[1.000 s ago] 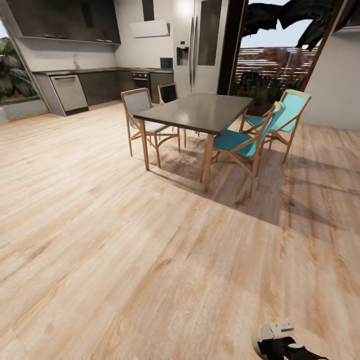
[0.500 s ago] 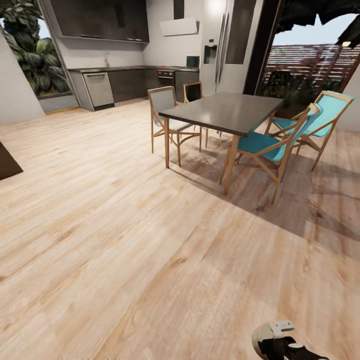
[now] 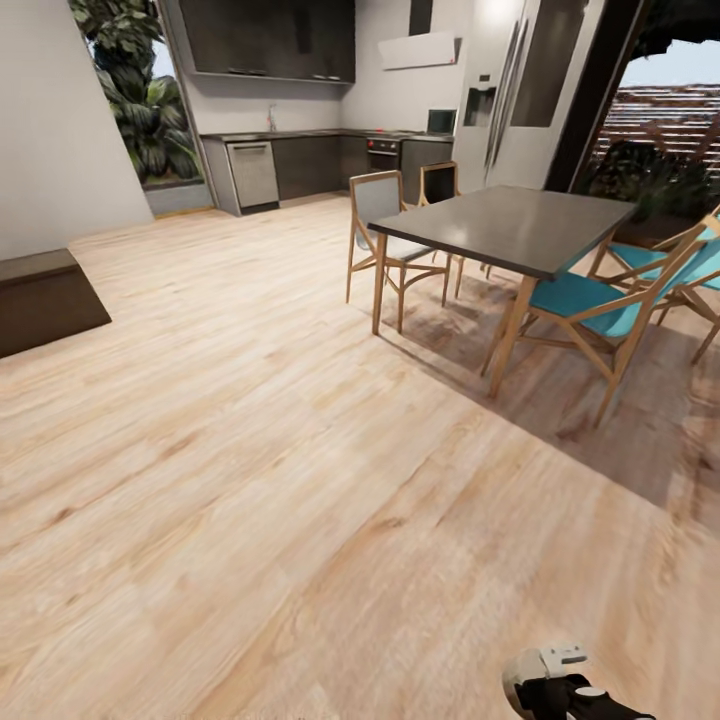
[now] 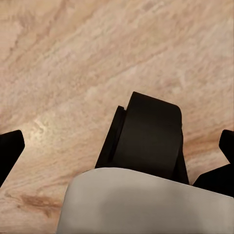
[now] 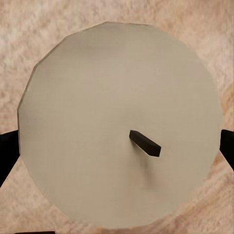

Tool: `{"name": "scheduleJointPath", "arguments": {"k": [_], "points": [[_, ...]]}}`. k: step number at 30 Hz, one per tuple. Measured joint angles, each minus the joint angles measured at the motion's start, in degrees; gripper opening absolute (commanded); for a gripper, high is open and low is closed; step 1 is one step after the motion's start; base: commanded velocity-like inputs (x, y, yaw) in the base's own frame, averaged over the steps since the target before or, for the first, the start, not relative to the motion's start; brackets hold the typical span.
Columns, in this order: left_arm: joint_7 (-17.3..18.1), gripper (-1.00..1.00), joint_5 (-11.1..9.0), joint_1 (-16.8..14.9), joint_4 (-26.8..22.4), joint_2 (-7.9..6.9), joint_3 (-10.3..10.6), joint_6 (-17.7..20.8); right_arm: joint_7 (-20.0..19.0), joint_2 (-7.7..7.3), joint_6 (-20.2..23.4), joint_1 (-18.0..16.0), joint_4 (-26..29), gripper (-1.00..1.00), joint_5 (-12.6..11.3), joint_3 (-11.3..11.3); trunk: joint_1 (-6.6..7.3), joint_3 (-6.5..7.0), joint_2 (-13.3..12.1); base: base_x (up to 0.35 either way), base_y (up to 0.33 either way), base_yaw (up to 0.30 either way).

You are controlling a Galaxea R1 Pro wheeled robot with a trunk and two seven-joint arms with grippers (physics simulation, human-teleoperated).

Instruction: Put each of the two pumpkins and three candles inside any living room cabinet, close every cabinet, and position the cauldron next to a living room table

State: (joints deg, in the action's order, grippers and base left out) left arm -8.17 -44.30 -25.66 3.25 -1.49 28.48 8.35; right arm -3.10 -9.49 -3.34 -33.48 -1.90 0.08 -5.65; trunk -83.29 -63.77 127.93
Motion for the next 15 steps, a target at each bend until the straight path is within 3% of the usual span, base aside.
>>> {"name": "scheduleJointPath", "arguments": {"k": [15], "points": [[0.0, 1.0, 0.0, 0.0, 0.0, 0.0, 0.0, 0.0, -0.52, -0.57, -0.77, -0.12, 0.39, -1.0, 0.32, -0.02, 0.0, -0.25, 0.0, 0.0, 0.0, 0.28]]}}
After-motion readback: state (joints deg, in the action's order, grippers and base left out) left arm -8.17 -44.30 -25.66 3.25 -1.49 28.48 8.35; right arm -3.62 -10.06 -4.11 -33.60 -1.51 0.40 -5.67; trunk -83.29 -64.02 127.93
